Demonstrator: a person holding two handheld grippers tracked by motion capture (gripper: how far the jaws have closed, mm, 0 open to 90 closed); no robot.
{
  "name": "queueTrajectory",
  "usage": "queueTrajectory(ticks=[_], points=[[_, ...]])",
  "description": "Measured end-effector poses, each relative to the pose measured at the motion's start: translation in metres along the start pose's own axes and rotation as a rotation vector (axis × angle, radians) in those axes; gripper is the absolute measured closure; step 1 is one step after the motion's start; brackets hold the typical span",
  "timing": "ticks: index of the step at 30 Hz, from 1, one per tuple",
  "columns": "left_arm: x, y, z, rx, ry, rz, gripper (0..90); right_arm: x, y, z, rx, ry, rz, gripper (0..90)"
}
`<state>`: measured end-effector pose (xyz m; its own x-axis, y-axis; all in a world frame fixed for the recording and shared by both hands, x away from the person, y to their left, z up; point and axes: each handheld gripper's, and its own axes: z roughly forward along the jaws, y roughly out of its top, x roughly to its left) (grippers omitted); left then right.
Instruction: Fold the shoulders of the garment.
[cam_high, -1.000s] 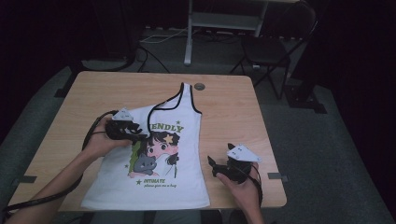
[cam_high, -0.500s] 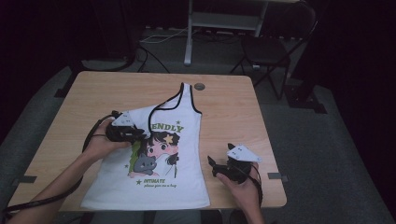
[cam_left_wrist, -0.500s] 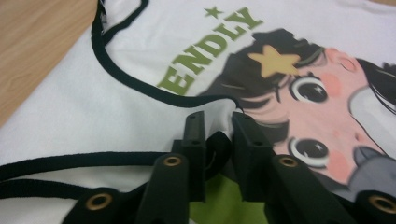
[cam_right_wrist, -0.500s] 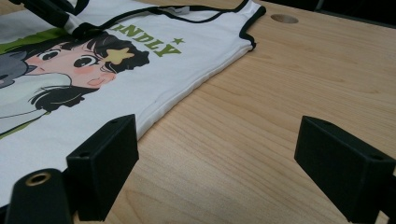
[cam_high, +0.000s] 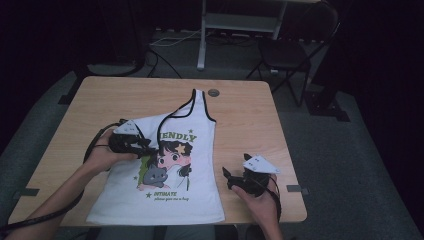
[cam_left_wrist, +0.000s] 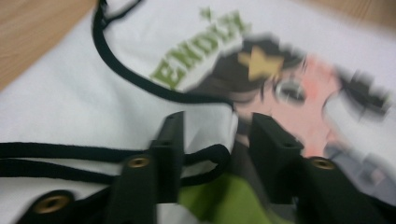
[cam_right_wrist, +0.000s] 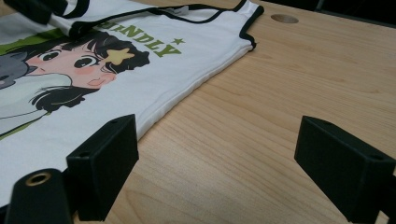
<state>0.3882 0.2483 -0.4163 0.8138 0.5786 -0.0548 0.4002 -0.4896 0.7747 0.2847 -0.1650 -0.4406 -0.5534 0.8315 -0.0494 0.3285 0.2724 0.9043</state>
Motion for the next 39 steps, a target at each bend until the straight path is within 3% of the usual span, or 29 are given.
queueTrajectory(ticks=[4, 5, 7, 8, 9, 12, 13, 14, 16, 19, 23, 26, 29, 31, 34, 35, 36, 37, 38, 39], points=[[0.014, 0.009, -0.01, -0.085, -0.004, -0.112, 45.9, 0.0, 0.0, 0.0, 0.003, -0.001, -0.001, 12.9], [0.019, 0.012, -0.01, -0.072, 0.04, -0.119, 44.4, 0.0, 0.0, 0.0, 0.002, -0.001, -0.003, 12.9], [0.021, 0.012, -0.008, -0.058, 0.063, -0.117, 44.3, 0.0, 0.0, 0.0, 0.003, -0.001, -0.002, 12.9], [0.022, 0.011, 0.0, -0.001, 0.099, -0.093, 43.9, 0.0, 0.0, 0.0, 0.005, -0.001, -0.001, 12.9], [0.022, 0.011, 0.0, -0.001, 0.099, -0.093, 43.6, 0.0, 0.0, 0.0, 0.005, -0.001, -0.001, 12.9], [0.018, 0.007, 0.013, 0.067, 0.126, -0.048, 43.3, 0.0, 0.0, 0.0, 0.0, 0.001, 0.0, 12.9], [0.013, 0.004, 0.018, 0.1, 0.142, -0.003, 43.3, 0.0, 0.0, 0.0, -0.001, 0.0, 0.002, 12.9], [0.013, 0.004, 0.018, 0.1, 0.142, -0.003, 43.3, 0.0, 0.0, 0.0, -0.001, 0.0, 0.002, 12.9], [0.006, 0.001, 0.02, 0.124, 0.169, 0.053, 42.4, 0.0, 0.0, 0.0, -0.001, 0.001, 0.002, 12.9], [0.003, 0.001, 0.019, 0.129, 0.189, 0.083, 40.7, 0.0, 0.0, 0.0, 0.004, 0.001, -0.001, 12.9], [0.003, 0.0, 0.019, 0.12, 0.209, 0.071, 38.0, 0.0, 0.0, 0.0, 0.001, 0.001, 0.0, 12.9], [0.003, 0.001, 0.015, 0.076, 0.225, 0.044, 30.6, 0.0, 0.0, 0.0, 0.001, 0.002, 0.002, 12.9], [0.003, 0.002, -0.003, -0.04, 0.224, -0.013, 27.3, 0.0, 0.0, 0.0, 0.002, 0.002, 0.005, 12.9], [0.003, 0.002, -0.007, -0.061, 0.227, -0.031, 20.8, 0.0, 0.0, 0.0, 0.002, 0.001, 0.005, 12.9], [0.004, 0.002, -0.023, -0.134, 0.232, -0.059, 20.8, 0.0, 0.0, 0.0, 0.0, 0.001, 0.006, 12.9], [0.005, 0.001, -0.034, -0.184, 0.243, -0.07, 20.8, 0.0, 0.0, 0.0, 0.001, 0.0, 0.005, 12.9], [0.005, 0.001, -0.034, -0.184, 0.243, -0.07, 20.8, 0.0, 0.0, 0.0, 0.001, 0.0, 0.005, 12.9], [0.006, 0.0, -0.046, -0.225, 0.256, -0.078, 20.8, 0.0, 0.0, 0.0, 0.004, -0.001, 0.001, 12.9], [0.006, 0.0, -0.046, -0.225, 0.256, -0.078, 20.8, 0.0, 0.0, 0.0, 0.005, -0.001, 0.002, 12.9], [0.008, -0.001, -0.056, -0.259, 0.271, -0.09, 20.8, 0.0, 0.0, 0.0, 0.005, -0.001, 0.002, 12.9]])
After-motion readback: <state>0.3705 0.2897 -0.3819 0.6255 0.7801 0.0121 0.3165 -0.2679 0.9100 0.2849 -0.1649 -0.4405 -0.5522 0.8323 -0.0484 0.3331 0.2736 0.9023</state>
